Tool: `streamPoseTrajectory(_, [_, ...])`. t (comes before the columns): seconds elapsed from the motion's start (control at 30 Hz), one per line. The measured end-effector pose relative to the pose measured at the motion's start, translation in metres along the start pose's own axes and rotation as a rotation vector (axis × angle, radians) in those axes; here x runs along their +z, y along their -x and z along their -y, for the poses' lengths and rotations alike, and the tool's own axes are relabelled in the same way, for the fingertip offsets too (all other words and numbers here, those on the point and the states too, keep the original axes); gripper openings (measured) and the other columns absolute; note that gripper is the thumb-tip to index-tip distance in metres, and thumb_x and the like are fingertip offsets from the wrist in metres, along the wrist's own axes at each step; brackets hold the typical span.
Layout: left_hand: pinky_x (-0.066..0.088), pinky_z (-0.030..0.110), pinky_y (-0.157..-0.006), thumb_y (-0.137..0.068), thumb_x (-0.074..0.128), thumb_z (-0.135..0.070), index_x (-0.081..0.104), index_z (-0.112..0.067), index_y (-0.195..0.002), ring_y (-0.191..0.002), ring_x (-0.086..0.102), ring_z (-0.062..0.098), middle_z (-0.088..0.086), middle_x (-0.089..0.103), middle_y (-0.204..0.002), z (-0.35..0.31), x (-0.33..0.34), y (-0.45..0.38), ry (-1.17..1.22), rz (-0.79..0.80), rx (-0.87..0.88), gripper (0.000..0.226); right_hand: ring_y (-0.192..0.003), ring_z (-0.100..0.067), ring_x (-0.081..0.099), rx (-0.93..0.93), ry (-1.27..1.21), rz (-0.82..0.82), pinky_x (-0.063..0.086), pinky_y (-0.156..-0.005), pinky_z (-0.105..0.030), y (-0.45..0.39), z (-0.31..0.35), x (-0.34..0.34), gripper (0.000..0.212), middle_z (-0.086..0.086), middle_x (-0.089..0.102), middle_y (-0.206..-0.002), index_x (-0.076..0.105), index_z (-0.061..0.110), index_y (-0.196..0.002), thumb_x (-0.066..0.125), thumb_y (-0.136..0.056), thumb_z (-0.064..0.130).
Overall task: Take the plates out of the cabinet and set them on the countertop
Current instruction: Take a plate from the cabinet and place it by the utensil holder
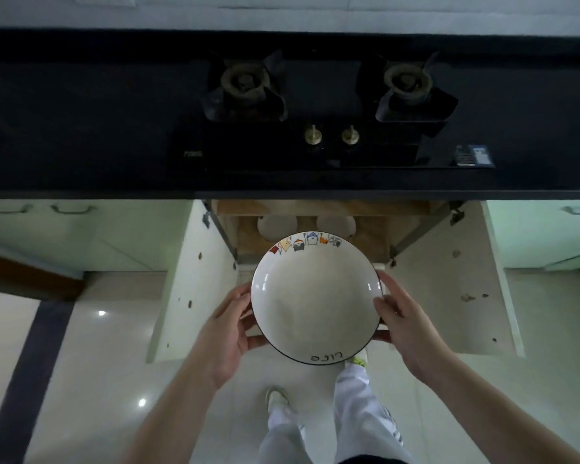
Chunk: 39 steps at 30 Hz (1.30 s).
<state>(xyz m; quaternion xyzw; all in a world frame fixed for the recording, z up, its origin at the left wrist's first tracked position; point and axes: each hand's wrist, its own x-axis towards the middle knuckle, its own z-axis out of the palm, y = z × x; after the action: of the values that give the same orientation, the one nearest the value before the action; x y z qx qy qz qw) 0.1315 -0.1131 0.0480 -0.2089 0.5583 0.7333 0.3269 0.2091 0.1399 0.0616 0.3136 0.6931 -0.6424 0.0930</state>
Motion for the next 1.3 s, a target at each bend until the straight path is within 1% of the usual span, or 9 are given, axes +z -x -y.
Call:
streamPoseTrajectory(0.17, [0.056,0.042,-0.074,-0.103,0.042,-0.015,0.066,-0.013,-0.117,-0.083,0.069,0.022,0.01,0.073,-0.099,-0.019,-0.012,0.045,-0.016,-0.053,0.072,0.028,-0.084,-0.02,0.071,-0.043,-0.037,0.082,0.058,-0.063,-0.027,0.03,0.034,0.012,0.046,-0.009,0.07,-0.097,0.057,0.049,-0.111,0.04,-0.102,0.007])
streamPoseTrajectory(0.3, [0.057,0.044,-0.081,-0.102,0.047,-0.017,0.066,-0.014,-0.119,-0.088,0.068,0.023,0.011,0.073,-0.1,-0.035,-0.012,0.073,-0.047,-0.082,0.133,0.026,-0.088,-0.02,0.071,-0.067,-0.047,0.15,0.057,-0.069,-0.031,0.046,0.053,0.011,0.04,-0.002,0.073,-0.099,0.051,0.04,-0.131,0.041,-0.102,0.013])
streamPoseTrajectory(0.43, [0.058,0.04,-0.073,-0.101,0.049,-0.018,0.067,-0.017,-0.116,-0.084,0.068,0.02,0.007,0.073,-0.099,-0.043,0.001,0.098,-0.072,-0.133,0.223,0.023,-0.094,-0.015,0.069,-0.1,-0.071,0.2,0.056,-0.068,-0.028,0.059,0.071,0.004,0.037,0.007,0.07,-0.109,0.053,0.052,-0.116,0.04,-0.103,0.019])
streamPoseTrajectory(0.57, [0.057,0.042,-0.074,-0.101,0.05,-0.019,0.068,-0.016,-0.115,-0.084,0.067,0.022,0.009,0.073,-0.1,-0.045,0.016,0.116,-0.04,-0.199,0.288,0.023,-0.105,-0.02,0.065,-0.079,-0.123,0.246,0.057,-0.08,-0.039,0.06,0.084,-0.009,0.029,0.007,0.067,-0.117,0.055,0.056,-0.114,0.037,-0.103,0.036])
streamPoseTrajectory(0.73, [0.057,0.038,-0.064,-0.101,0.048,-0.027,0.069,-0.015,-0.118,-0.085,0.068,0.024,0.015,0.073,-0.105,-0.044,0.028,0.128,0.046,-0.27,0.264,0.03,-0.097,-0.026,0.07,0.0,-0.202,0.36,0.057,-0.081,-0.043,0.053,0.093,-0.028,0.035,-0.002,0.071,-0.112,0.06,0.04,-0.123,0.036,-0.099,0.048])
streamPoseTrajectory(0.87, [0.058,0.042,-0.069,-0.098,0.051,-0.026,0.069,-0.011,-0.119,-0.089,0.067,0.028,0.02,0.071,-0.108,-0.036,0.032,0.14,0.117,-0.337,0.24,0.032,-0.095,-0.026,0.071,0.018,-0.193,0.453,0.057,-0.076,-0.039,0.046,0.092,-0.032,0.038,-0.003,0.072,-0.11,0.063,0.038,-0.12,0.033,-0.1,0.047])
streamPoseTrajectory(1.1, [0.055,0.058,-0.084,-0.1,0.046,-0.016,0.066,-0.011,-0.09,-0.094,0.07,0.033,0.011,0.074,-0.107,-0.019,0.017,0.18,0.237,-0.479,0.252,0.023,-0.089,-0.021,0.072,0.049,-0.134,0.577,0.058,-0.065,-0.03,0.048,0.093,-0.002,0.039,0.004,0.074,-0.102,0.065,0.036,-0.116,0.031,-0.101,0.047])
streamPoseTrajectory(1.2, [0.059,0.051,-0.074,-0.097,0.055,-0.01,0.062,-0.007,-0.113,-0.1,0.07,0.033,0.014,0.071,-0.116,-0.009,-0.008,0.19,0.194,-0.536,0.268,0.018,-0.091,-0.022,0.072,0.06,-0.113,0.621,0.059,-0.068,-0.032,0.052,0.095,0.022,0.039,0.002,0.073,-0.105,0.068,0.038,-0.113,0.031,-0.102,0.045])
streamPoseTrajectory(1.3, [0.059,0.048,-0.073,-0.099,0.05,-0.016,0.064,-0.014,-0.119,-0.1,0.071,0.031,0.012,0.073,-0.112,-0.005,-0.031,0.199,0.297,-0.607,0.267,0.024,-0.093,-0.026,0.07,0.079,-0.13,0.627,0.059,-0.064,-0.031,0.061,0.096,0.049,0.037,-0.001,0.073,-0.106,0.066,0.036,-0.117,0.032,-0.102,0.043])
